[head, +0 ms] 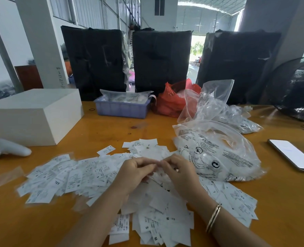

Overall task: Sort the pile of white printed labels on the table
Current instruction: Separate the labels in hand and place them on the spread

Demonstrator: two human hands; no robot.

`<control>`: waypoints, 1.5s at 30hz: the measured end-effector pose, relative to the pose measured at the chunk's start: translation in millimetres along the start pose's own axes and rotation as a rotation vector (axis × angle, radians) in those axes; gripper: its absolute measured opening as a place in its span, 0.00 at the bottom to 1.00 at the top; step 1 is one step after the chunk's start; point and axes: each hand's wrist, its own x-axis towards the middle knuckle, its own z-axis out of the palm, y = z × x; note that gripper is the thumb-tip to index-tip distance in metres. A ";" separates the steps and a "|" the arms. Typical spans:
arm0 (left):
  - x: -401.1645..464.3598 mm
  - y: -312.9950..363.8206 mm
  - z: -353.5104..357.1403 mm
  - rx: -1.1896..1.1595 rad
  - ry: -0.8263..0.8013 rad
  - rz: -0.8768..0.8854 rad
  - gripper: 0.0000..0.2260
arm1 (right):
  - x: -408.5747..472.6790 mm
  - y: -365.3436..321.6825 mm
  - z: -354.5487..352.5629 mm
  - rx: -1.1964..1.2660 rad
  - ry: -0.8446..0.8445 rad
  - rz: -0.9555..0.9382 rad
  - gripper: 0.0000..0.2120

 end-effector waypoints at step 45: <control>3.0 -5.0 7.3 -0.381 0.217 -0.093 0.04 | -10.4 -2.3 6.3 0.547 0.061 0.139 0.09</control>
